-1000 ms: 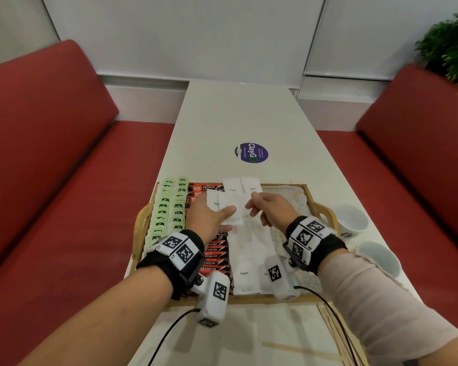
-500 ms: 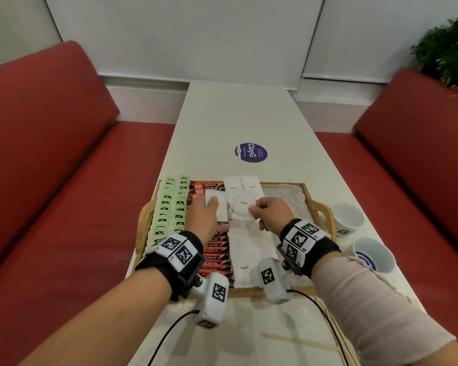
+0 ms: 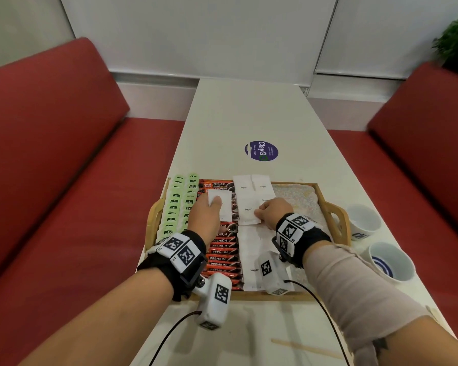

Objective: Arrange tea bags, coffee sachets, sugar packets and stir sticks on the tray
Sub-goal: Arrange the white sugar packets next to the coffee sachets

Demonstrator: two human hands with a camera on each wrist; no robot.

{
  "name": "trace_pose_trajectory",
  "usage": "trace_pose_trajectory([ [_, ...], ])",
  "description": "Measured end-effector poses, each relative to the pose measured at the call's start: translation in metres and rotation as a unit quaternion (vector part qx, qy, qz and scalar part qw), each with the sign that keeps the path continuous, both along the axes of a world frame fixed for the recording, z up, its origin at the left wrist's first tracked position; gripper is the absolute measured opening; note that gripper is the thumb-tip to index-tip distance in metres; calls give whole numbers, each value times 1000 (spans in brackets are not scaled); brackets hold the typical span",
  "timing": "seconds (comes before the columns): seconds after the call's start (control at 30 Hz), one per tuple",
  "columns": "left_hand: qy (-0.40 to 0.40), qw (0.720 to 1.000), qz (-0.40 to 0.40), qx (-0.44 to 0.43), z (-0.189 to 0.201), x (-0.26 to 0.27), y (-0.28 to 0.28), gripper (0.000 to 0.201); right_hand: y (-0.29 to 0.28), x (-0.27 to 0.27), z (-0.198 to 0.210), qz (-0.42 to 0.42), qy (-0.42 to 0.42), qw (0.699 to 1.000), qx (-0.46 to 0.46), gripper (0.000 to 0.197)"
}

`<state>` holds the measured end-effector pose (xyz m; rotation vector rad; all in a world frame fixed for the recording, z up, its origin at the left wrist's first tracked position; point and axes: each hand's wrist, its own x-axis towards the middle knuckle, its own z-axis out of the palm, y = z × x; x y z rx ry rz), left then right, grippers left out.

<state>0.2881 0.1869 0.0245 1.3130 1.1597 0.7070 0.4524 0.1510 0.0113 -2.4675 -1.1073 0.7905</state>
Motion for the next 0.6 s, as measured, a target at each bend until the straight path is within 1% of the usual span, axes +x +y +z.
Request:
trace_pose_trajectory([
  [0.07, -4, 1000, -1, -5, 0, 0, 0, 19, 3, -1, -2, -5, -21, 1000, -12, 26],
  [0.13, -12, 1000, 2, -8, -1, 1, 0, 16, 4, -3, -2, -7, -35, 999, -18, 28],
  [0.2, -18, 1000, 5, -5, 0, 1, -1, 11, 5, -4, -2, -1, -48, 998, -27, 28],
  [0.27, -12, 1000, 5, 3, -1, 1, -1, 9, 3, -4, 0, 10, -65, 997, -31, 24],
  [0.33, 8, 1000, 4, 29, 0, 1, -2, 11, -3, -5, 5, 10, -71, 997, 6, 20],
  [0.37, 17, 999, 2, 49, 0, 1, -2, 13, -8, -7, 7, 5, -52, 998, 43, 20],
  [0.4, 24, 997, -2, 67, -1, 2, -2, 14, -14, -9, 10, 1, -17, 996, 91, 23],
  [0.47, 27, 996, -7, 88, 1, 4, -6, 7, -26, -15, 18, 13, 85, 981, 173, 29],
  [0.5, 24, 996, -9, 90, 2, 6, -9, 4, -33, -19, 22, 25, 131, 973, 190, 30],
  [0.53, 22, 996, -11, 91, 1, 9, -11, 3, -39, -22, 23, 38, 156, 967, 197, 31],
  [0.6, 21, 996, -21, 85, 2, 13, -17, 5, -47, -24, 22, 52, 165, 964, 202, 33],
])
